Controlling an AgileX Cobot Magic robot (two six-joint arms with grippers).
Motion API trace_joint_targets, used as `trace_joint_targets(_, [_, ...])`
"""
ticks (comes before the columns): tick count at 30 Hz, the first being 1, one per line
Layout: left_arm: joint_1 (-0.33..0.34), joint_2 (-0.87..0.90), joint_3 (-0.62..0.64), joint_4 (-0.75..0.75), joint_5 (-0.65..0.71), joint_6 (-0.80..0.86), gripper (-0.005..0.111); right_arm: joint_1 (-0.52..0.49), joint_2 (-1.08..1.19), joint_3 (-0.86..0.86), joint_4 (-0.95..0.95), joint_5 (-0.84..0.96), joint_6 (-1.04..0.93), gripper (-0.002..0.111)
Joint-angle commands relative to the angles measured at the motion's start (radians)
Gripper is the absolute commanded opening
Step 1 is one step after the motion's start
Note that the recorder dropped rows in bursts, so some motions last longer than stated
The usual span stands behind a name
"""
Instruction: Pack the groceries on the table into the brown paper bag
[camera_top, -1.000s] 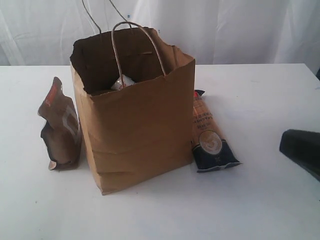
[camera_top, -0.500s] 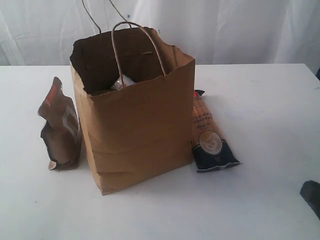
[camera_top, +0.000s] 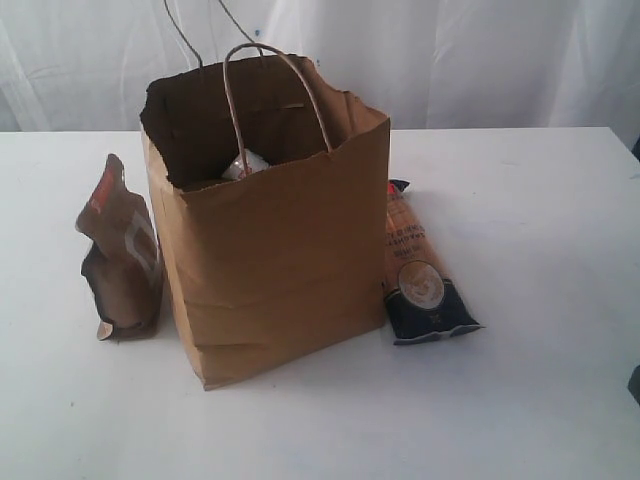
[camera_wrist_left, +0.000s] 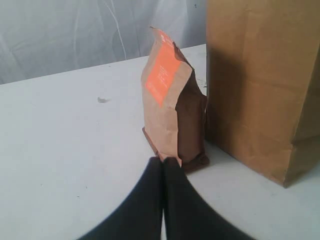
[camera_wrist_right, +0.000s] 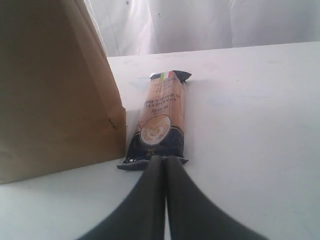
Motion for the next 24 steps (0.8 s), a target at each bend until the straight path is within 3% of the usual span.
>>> trace_joint_targets(1, [0.001,-0.005,0.003,-0.012,-0.005,0.000,0.000,-0.010,-0.005,0.006,-0.013,-0.002,-0.081,0.000])
trace_joint_targets(24, [0.001,-0.005,0.003,-0.012,-0.005,0.000,0.000,-0.010,-0.005,0.006,-0.005,0.011,-0.084,0.000])
